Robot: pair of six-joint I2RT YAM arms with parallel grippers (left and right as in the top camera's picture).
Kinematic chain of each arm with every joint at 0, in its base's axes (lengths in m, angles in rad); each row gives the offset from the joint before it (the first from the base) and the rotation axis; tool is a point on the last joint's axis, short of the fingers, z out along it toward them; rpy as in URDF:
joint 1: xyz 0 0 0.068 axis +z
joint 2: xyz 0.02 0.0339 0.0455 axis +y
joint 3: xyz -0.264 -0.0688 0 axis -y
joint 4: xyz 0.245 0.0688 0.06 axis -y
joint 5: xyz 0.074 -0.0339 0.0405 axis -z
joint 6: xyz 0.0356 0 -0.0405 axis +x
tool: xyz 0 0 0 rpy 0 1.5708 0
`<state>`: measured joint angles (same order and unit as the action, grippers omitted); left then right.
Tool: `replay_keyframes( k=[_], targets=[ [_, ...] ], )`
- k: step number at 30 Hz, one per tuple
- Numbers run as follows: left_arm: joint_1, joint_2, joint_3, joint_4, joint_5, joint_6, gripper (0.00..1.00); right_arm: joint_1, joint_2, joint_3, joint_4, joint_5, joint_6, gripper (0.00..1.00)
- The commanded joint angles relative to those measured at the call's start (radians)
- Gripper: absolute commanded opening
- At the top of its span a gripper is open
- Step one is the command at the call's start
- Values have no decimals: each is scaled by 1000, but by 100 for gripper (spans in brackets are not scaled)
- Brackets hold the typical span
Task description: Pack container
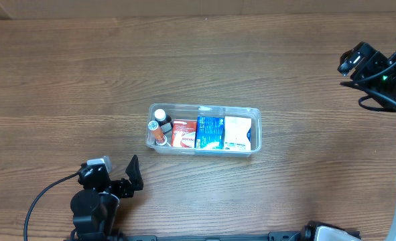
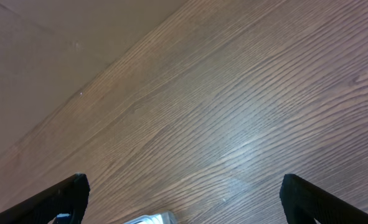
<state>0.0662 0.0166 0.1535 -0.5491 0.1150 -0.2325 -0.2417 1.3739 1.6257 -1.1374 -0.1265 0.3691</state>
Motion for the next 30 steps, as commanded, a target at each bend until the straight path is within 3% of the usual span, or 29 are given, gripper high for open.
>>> replay_keyframes(
  k=[1, 6, 12, 18, 30],
  targets=[
    [6, -12, -7, 7, -14, 12, 100, 0, -46, -2, -6, 13, -4, 100],
    [6, -12, -7, 7, -14, 12, 100, 1, -226, -148, 97, 61, -50, 100],
    [6, -12, -7, 7, -14, 12, 100, 37, -586, -660, 448, -124, -281, 100],
    [6, -12, -7, 7, -14, 12, 100, 40, -826, -1059, 657, -232, -280, 100],
    [6, -12, -7, 7, -14, 12, 100, 107, -1259, -1404, 713, -225, -266, 100]
  ],
)
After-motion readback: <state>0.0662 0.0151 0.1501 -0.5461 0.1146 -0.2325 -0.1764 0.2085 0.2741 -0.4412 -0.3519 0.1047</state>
